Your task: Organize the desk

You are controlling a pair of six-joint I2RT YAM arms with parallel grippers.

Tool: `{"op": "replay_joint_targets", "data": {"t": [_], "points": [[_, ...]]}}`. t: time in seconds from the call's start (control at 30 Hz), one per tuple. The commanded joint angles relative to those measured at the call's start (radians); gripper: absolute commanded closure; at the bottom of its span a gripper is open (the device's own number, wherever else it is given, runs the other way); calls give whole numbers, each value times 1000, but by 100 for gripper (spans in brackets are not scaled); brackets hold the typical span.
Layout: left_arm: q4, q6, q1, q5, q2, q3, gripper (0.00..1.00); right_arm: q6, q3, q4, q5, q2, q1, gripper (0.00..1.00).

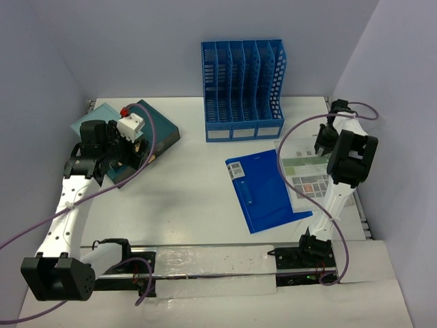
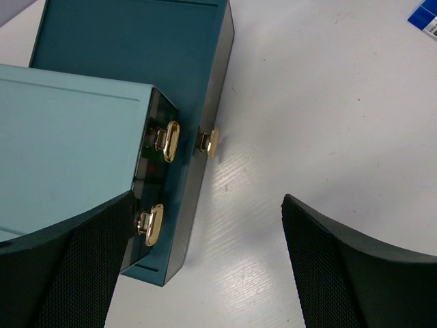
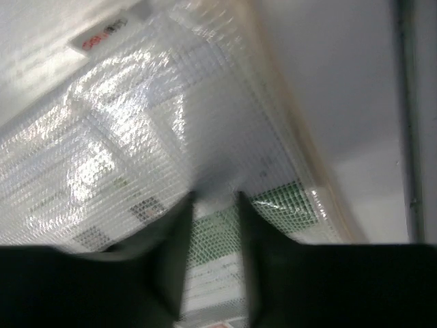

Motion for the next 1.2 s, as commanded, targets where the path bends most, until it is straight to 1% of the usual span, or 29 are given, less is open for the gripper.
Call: {"op": "replay_joint_targets", "data": {"t": [0.0, 0.07, 0.17, 0.23, 0.27, 0.37, 0.4, 0.47, 0.5, 0.53, 0.57, 0.6, 0.63, 0.7, 0.73, 0.8, 0.87, 0.93, 1.07, 1.17], "points": [[20, -1, -5, 17, -16, 54, 6, -8, -97, -93, -5, -11, 67, 80], [22, 3, -5, 19, -20, 53, 6, 0, -122, -82, -5, -29, 76, 100], [27, 5, -5, 22, -21, 49, 6, 7, -186, -44, -5, -71, 84, 100], [32, 12, -5, 32, -24, 39, 6, 27, -262, 16, -3, -111, 84, 100], [32, 14, -5, 34, -24, 38, 6, 30, -269, 22, -3, -128, 84, 100], [32, 23, -5, 39, -23, 25, 6, 49, -343, 84, -39, -192, 109, 100], [32, 26, -5, 40, -24, 19, 6, 56, -368, 100, -29, -217, 130, 100], [31, 30, -5, 39, -26, 10, 6, 59, -416, 120, 57, -250, 182, 99], [32, 31, -5, 37, -27, 7, 6, 52, -443, 140, 105, -296, 234, 89], [32, 33, -5, 36, -27, 5, 6, 51, -465, 157, 140, -322, 277, 86], [33, 33, -5, 38, -25, 4, 6, 59, -487, 173, 178, -345, 333, 78], [34, 33, -5, 40, -24, 2, 6, 64, -503, 185, 199, -358, 380, 72], [35, 34, -5, 44, -24, 2, 6, 67, -513, 191, 214, -362, 409, 67], [35, 37, -5, 50, -23, 5, 6, 77, -533, 193, 258, -379, 483, 53], [34, 38, -5, 51, -22, 5, 6, 82, -539, 190, 277, -381, 501, 47], [35, 41, -5, 50, -19, 6, 6, 90, -553, 184, 284, -385, 533, 38], [37, 42, -5, 53, -16, 8, 6, 98, -560, 184, 302, -384, 543, 34], [33, 44, -5, 58, -17, 9, 6, 98, -561, 170, 322, -375, 543, 34], [23, 51, -5, 61, -16, 14, 6, 74, -594, 164, 316, -397, 566, 32], [22, 56, -5, 59, -15, 15, 6, 63, -579, 125, 333, -365, 569, 29]]}}
